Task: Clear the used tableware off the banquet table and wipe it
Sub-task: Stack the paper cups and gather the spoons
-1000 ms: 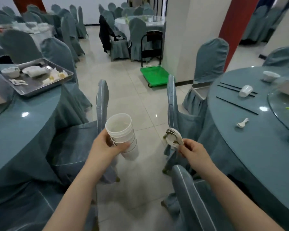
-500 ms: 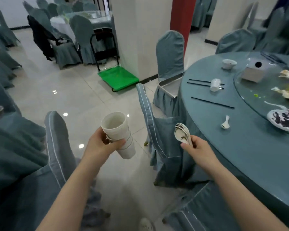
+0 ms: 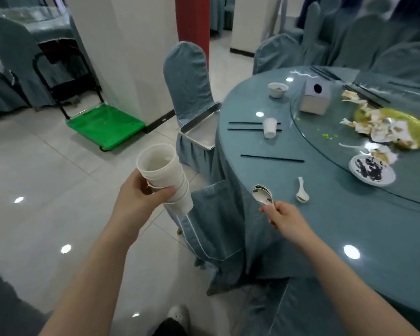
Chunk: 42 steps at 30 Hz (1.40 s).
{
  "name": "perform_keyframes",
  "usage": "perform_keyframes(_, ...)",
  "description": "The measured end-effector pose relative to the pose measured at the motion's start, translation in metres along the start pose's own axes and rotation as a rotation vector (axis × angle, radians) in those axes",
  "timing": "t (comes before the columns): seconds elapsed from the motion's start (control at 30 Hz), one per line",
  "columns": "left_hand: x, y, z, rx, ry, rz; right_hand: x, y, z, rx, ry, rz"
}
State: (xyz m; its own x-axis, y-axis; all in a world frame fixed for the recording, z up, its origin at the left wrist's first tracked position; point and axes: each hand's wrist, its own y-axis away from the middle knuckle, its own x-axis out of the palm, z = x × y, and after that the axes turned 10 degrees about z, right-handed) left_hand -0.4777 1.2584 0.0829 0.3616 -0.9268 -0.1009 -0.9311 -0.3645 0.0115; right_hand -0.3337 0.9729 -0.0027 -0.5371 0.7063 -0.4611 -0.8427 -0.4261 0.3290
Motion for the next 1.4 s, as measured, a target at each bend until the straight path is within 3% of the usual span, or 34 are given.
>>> perform_keyframes(0.27,0.012,-0.123,0.013,0.038,0.010,0.223,-0.029,-0.027,-0.018,0.254,0.177,-0.272)
perform_keyframes(0.4,0.027,-0.157,0.025,0.022,-0.005,0.307,-0.047,-0.028,-0.036,0.314,0.296,-0.322)
perform_keyframes(0.53,0.042,-0.189,0.035,-0.022,-0.018,0.334,-0.072,-0.048,-0.065,0.401,0.511,-0.284)
perform_keyframes(0.73,0.073,-0.229,0.041,-0.096,-0.052,0.277,-0.120,-0.104,-0.106,0.431,0.913,-0.055)
perform_keyframes(0.9,0.099,-0.258,0.042,-0.145,-0.059,0.213,-0.163,-0.152,-0.124,0.309,1.072,0.129)
perform_keyframes(1.07,0.126,-0.273,0.048,-0.192,-0.085,0.196,-0.172,-0.183,-0.126,0.147,1.056,0.329)
perform_keyframes(1.27,0.147,-0.283,0.058,-0.240,-0.102,0.165,-0.170,-0.213,-0.131,0.057,1.191,0.195)
perform_keyframes(1.4,0.156,-0.290,0.062,-0.246,-0.119,0.164,-0.164,-0.217,-0.139,0.169,1.012,0.041)
